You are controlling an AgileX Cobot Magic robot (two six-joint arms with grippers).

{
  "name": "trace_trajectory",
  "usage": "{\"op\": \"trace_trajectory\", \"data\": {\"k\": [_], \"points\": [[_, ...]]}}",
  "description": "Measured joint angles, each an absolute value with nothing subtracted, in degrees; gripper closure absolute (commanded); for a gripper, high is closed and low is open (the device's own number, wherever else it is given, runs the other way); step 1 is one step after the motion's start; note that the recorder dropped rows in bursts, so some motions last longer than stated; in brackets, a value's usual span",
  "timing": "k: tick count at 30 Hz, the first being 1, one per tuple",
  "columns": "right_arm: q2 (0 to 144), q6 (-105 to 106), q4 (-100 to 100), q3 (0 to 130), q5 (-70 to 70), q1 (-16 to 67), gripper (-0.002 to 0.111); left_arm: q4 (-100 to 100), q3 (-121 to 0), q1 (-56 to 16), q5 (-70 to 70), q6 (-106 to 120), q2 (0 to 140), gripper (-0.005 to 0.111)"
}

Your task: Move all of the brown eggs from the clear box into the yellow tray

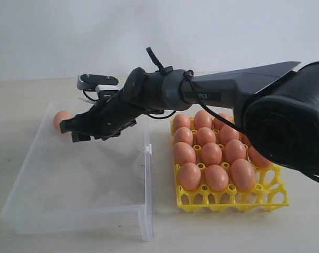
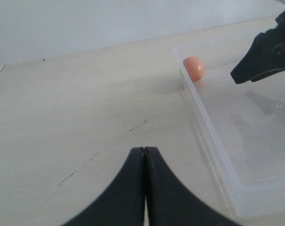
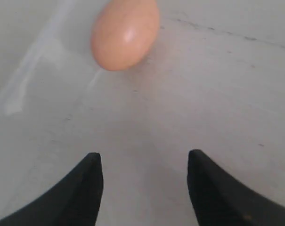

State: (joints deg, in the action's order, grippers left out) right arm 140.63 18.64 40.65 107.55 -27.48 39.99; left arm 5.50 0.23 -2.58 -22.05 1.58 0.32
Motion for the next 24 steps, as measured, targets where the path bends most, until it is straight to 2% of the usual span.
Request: {"op": "trace_trajectory", "data": {"k": [9,18,24], "points": [[140.0,-4.4,12.6,108.5,-35.3,40.1,0.062,5.5,0.2,-2.6,-22.0,1.6,0.3,0.107],[138.2,-5.3,6.6,108.1,-43.5,40.1,0.067,5.5,0.2,-2.6,-22.0,1.6,0.3,0.107],[132.4,-4.9,6.6,98.2,-39.8,40.1,0.067,5.5,0.2,-2.6,-22.0,1.6,0.3,0.107]]}}
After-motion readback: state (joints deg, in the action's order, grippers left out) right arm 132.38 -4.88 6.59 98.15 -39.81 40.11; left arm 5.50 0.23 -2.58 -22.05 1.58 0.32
